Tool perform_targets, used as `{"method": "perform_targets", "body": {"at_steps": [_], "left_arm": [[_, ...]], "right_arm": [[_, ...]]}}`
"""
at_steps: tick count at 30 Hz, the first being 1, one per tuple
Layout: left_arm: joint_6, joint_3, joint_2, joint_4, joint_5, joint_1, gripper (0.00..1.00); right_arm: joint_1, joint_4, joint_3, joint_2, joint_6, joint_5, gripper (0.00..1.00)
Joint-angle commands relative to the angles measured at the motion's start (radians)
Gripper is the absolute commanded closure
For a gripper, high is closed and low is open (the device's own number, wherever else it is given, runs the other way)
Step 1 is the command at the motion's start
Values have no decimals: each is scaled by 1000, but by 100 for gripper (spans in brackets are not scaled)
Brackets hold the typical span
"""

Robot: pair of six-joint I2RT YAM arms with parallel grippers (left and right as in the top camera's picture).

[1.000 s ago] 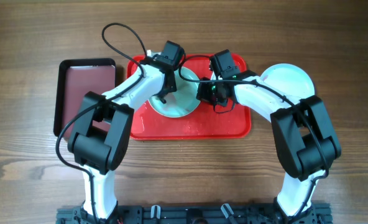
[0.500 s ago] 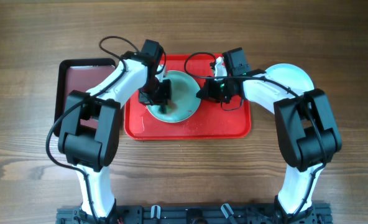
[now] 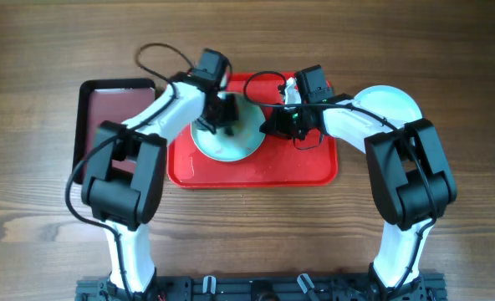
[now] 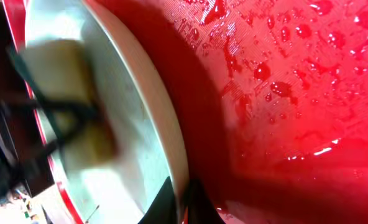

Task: Clean dirty plates on tray and stack at the side
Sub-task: 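Scrub the second blue plate with the sponge while right gripper holds it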

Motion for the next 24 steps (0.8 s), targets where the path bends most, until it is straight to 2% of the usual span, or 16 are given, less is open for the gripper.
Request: {"method": "perform_targets", "body": {"at_steps": [1,3,6,11,17,19,24], "left_arm": [[-159,-30,47,-33,-399,60,96],[-208,-30,47,-73,-441,61,96],[-194,-30,47,-145,-344,48,96],[90,-30,47,-238,29,24,96],[420,-30,47,-406,348,25,96],[503,-30,47,-452,399,24,96],[526,-30,47,-466,399,25,96]], "right_arm": [[22,-10,-2,40,4,-57,96],[22,-10,-2,40,4,-56,96],[22,-10,-2,40,5,-53,96],[22,-10,-2,40,5,-52,96],[22,-8,-2,40,6,-52,96],[22,-7,-2,40,8,-52,96],[22,-7,-2,40,8,-53,96]]}}
